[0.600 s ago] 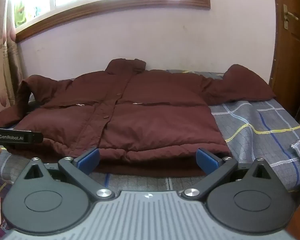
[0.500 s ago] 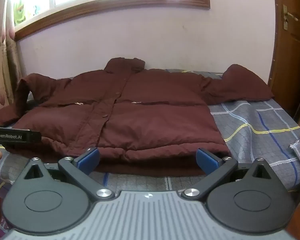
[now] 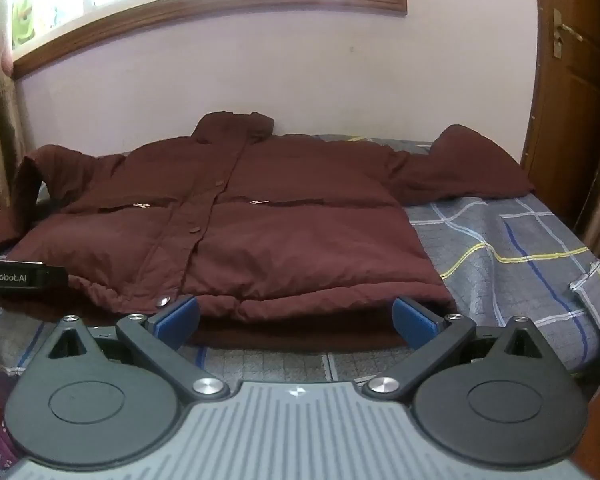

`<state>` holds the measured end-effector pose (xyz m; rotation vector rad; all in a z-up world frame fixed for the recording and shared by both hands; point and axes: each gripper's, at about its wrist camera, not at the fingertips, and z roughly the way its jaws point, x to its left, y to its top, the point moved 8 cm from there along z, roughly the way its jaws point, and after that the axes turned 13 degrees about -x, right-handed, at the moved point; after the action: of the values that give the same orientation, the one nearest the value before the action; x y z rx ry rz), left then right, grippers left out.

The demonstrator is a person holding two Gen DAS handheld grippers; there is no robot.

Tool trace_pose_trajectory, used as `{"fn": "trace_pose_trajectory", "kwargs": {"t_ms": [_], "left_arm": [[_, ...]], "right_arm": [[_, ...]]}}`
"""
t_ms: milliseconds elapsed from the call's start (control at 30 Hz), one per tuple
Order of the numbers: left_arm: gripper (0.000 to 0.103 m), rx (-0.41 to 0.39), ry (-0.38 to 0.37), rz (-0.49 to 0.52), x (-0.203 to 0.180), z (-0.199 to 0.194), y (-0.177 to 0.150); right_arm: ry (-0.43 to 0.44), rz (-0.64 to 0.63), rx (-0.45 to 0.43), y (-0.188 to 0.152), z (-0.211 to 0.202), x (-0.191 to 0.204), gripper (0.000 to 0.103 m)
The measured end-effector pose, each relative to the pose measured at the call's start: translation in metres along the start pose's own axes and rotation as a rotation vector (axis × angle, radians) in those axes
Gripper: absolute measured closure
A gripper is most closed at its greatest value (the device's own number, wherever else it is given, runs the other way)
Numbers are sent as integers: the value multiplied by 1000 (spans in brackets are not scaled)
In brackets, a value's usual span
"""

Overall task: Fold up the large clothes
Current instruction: 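Position both grippers open at the jacket hem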

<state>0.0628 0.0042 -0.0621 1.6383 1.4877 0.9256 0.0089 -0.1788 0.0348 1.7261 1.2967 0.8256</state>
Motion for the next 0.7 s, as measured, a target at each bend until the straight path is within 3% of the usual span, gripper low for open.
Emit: {"fn": "trace_pose_trajectory", "kwargs": {"t_ms": [300, 700], "left_arm": [[0, 6, 10, 13, -1, 3, -1], [0, 20, 25, 10, 7, 9, 0]], "right_arm": [[35, 66, -16, 1, 1, 3, 0], [69, 10, 2, -3, 6, 15, 0]]}}
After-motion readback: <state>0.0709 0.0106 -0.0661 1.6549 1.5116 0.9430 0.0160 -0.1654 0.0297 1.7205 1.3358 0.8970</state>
